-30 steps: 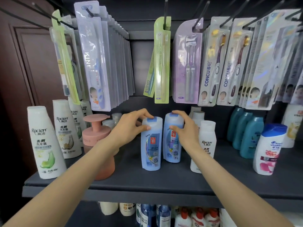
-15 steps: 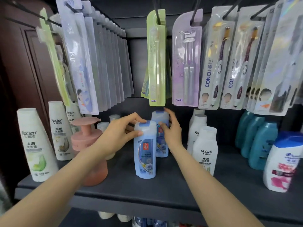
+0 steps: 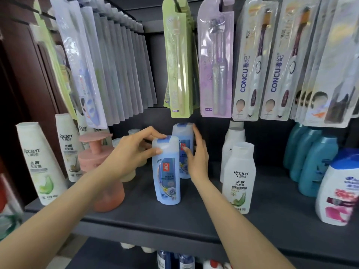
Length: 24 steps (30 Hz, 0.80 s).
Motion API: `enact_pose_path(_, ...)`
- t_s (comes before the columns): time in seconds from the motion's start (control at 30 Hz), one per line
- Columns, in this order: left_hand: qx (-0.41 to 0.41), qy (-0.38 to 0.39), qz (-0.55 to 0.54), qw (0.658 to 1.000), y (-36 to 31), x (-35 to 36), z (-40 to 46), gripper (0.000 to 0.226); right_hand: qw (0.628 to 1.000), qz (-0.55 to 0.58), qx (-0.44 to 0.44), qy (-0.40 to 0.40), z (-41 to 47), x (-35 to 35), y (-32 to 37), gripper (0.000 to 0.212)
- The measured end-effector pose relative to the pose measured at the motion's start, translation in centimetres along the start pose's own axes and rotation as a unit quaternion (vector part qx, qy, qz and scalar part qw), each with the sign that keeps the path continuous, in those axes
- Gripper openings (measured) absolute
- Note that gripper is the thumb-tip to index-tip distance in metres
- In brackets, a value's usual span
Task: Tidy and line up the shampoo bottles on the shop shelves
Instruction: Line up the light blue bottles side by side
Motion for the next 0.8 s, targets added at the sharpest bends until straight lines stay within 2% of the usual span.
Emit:
enact_pose_path(0.3, -0.010, -0.005, 0.017, 1.000, -0.1, -0.1, 0.0, 0.022, 0.999, -0.018, -0.022, 0.044, 1.8, 1.9, 0.2, 0.060)
enact_pose_path(0.8, -0.007, 0.001, 0.023, 1.000, -0.3, 0.1, -0.2, 0.024, 0.997, -0.036, -0.035, 0.056, 2.1, 2.6, 0.2, 0.066)
Point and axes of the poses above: each hand's wrist, its own z-axis towards the middle knuckle, its own x-axis out of the palm, y = z × x, the point moved 9 cm from there along z, towards the middle knuckle, and after that the axes turned 11 degrees about -z, right-handed, at the moved point
